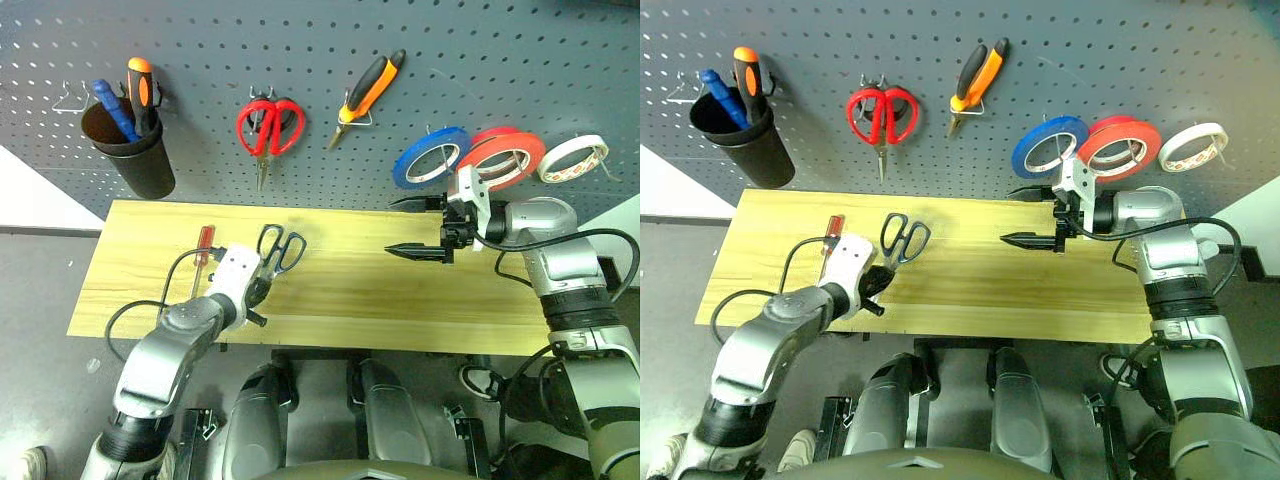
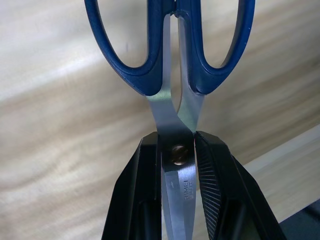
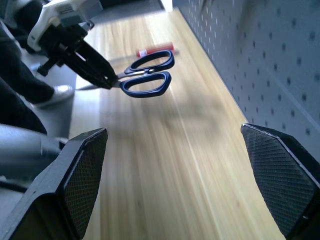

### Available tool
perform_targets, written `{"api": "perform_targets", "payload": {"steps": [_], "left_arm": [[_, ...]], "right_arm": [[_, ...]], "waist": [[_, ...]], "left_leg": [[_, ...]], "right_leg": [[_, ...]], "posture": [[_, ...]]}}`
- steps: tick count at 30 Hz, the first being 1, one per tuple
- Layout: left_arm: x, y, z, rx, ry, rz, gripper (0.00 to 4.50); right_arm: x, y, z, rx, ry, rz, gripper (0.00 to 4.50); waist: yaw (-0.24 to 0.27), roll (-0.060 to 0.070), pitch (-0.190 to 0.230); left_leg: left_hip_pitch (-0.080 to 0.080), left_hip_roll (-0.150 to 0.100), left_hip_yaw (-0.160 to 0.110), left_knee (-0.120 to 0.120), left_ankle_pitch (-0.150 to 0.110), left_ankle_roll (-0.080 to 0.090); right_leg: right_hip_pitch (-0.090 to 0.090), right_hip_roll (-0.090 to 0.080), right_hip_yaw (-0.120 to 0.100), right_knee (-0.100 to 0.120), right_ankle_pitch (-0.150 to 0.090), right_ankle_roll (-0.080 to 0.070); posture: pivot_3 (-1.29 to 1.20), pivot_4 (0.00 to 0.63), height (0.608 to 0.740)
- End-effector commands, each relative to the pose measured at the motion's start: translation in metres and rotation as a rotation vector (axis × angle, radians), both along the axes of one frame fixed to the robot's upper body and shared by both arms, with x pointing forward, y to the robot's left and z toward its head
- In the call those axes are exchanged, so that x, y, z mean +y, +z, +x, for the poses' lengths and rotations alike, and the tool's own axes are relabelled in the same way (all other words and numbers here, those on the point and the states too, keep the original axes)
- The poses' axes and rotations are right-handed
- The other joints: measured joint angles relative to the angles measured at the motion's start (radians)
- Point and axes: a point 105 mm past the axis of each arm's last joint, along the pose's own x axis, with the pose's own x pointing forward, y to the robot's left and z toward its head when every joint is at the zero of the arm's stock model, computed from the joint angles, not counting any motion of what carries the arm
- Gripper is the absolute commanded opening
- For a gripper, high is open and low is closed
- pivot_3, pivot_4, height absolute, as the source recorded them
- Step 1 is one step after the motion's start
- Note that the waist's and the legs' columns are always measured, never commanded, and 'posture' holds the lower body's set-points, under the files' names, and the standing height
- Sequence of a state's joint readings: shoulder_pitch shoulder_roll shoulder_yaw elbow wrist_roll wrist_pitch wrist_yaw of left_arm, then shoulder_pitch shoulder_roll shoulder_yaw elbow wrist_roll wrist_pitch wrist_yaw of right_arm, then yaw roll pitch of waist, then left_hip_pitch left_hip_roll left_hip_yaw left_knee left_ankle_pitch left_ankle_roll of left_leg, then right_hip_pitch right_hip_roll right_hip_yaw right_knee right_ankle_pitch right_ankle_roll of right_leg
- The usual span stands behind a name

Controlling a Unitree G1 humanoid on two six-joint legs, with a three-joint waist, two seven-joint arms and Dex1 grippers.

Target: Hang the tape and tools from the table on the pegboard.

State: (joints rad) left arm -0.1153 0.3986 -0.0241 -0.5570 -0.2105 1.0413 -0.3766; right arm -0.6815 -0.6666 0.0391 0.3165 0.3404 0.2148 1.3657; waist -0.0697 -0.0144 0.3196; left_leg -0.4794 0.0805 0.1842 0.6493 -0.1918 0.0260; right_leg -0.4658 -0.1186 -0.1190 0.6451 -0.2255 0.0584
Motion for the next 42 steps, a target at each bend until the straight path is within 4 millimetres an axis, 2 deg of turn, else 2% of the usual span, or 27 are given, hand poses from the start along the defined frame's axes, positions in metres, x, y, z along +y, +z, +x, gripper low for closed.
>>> {"api": "perform_targets", "payload": {"steps": [1,5,8,13,15,18,25,32,36,42], "left_arm": [[0.008,0.022,-0.009,-0.099,0.001,-0.09,0.66],[0.018,0.023,-0.025,-0.157,-0.045,-0.125,0.66],[0.008,0.033,-0.039,-0.214,-0.154,-0.204,0.66],[0.02,0.052,-0.043,-0.375,-0.139,-0.209,0.66],[0.021,0.056,-0.043,-0.415,-0.142,-0.207,0.66],[0.016,0.063,-0.044,-0.505,-0.192,-0.165,0.66],[0.018,0.075,-0.031,-0.626,-0.15,-0.147,0.66],[0.019,0.105,-0.008,-0.709,-0.144,-0.117,0.66],[0.024,0.102,0.007,-0.681,-0.132,-0.107,0.66],[0.024,0.081,0.018,-0.591,-0.161,-0.104,0.66]], "right_arm": [[-0.003,0.024,-0.009,-0.055,0.029,0.023,4.5],[-0.003,0.033,-0.016,-0.04,0.051,0.046,4.5],[-0.003,0.036,-0.02,-0.047,0.054,0.043,4.5],[-0.003,0.054,-0.033,-0.064,0.079,0.077,4.5],[-0.003,0.059,-0.036,-0.069,0.081,0.089,4.5],[-0.003,0.072,-0.039,-0.064,0.089,0.146,4.5],[-0.002,0.078,-0.039,-0.073,0.087,0.163,4.5],[0.001,0.079,-0.035,-0.093,0.076,0.169,4.5],[0.001,0.078,-0.033,-0.097,0.065,0.173,4.5],[0.001,0.075,-0.031,-0.105,0.055,0.165,4.5]], "waist": [[0.0,0.001,-0.001],[-0.004,-0.001,-0.013],[-0.001,-0.001,-0.024],[-0.002,-0.003,-0.048],[-0.003,-0.002,-0.058],[-0.003,-0.003,-0.075],[-0.001,-0.002,-0.1],[0.0,-0.002,-0.116],[0.0,0.0,-0.126],[-0.001,0.001,-0.127]], "left_leg": [[0.0,0.0,0.0,0.0,0.0,0.0],[0.0,0.0,0.0,0.0,0.0,0.0],[0.0,0.0,0.0,0.001,0.0,0.0],[-0.001,0.0,0.0,0.001,-0.004,0.006],[-0.001,0.002,0.0,-0.001,-0.004,0.006],[-0.001,0.002,0.001,-0.001,-0.004,0.006],[-0.001,0.002,0.001,-0.001,-0.004,0.007],[0.0,0.002,0.001,0.001,-0.004,0.007],[0.001,0.003,0.002,0.003,-0.003,0.006],[0.001,0.005,0.002,0.006,-0.003,0.007]], "right_leg": [[0.0,0.0,0.0,0.0,0.0,0.0],[0.0,0.001,0.0,0.0,0.001,0.001],[0.0,0.001,0.0,0.0,0.001,0.001],[0.001,0.001,-0.001,-0.004,0.003,-0.002],[0.004,0.004,-0.001,-0.013,0.01,-0.001],[0.005,0.006,0.0,-0.017,0.011,0.0],[0.005,0.007,0.0,-0.017,0.011,0.0],[0.006,0.009,0.0,-0.015,0.012,0.001],[0.007,0.012,0.001,-0.015,0.013,0.002],[0.007,0.015,0.002,-0.012,0.013,0.002]], "posture": [[-0.11,0.177,0.73],[-0.11,0.159,0.73],[-0.1,0.145,0.73],[-0.09,0.125,0.73],[-0.09,0.12,0.73],[-0.09,0.112,0.73],[-0.1,0.096,0.73],[-0.1,0.092,0.73],[-0.11,0.096,0.73],[-0.13,0.101,0.73]]}}
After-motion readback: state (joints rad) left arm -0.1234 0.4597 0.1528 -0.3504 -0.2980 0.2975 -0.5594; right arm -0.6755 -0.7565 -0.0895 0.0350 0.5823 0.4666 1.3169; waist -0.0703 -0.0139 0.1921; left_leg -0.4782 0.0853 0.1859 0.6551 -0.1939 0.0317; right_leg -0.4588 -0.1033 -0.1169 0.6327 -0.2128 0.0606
